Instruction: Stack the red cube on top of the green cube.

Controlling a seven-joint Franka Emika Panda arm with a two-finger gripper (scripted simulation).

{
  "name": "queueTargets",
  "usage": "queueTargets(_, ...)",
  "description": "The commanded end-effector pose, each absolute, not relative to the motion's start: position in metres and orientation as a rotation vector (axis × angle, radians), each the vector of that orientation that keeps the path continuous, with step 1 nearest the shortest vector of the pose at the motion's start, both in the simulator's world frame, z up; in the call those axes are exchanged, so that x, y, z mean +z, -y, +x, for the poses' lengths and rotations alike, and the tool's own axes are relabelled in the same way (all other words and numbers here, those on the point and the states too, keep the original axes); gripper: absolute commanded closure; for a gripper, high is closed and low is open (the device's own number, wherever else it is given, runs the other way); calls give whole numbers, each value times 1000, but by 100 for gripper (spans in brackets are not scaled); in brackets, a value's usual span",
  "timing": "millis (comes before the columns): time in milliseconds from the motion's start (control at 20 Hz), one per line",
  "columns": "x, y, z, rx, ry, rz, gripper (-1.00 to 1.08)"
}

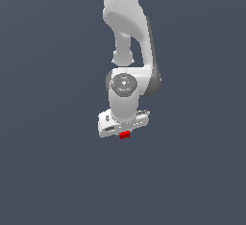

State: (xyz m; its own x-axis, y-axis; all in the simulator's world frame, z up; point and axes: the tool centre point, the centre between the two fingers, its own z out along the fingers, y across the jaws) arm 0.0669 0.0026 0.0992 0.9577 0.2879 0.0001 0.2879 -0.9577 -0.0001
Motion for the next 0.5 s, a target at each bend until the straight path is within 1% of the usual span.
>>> queueTargets(0,94,5,53,-1,456,-3108,108)
queueTargets(450,74,30,5,-1,456,-3108,108)
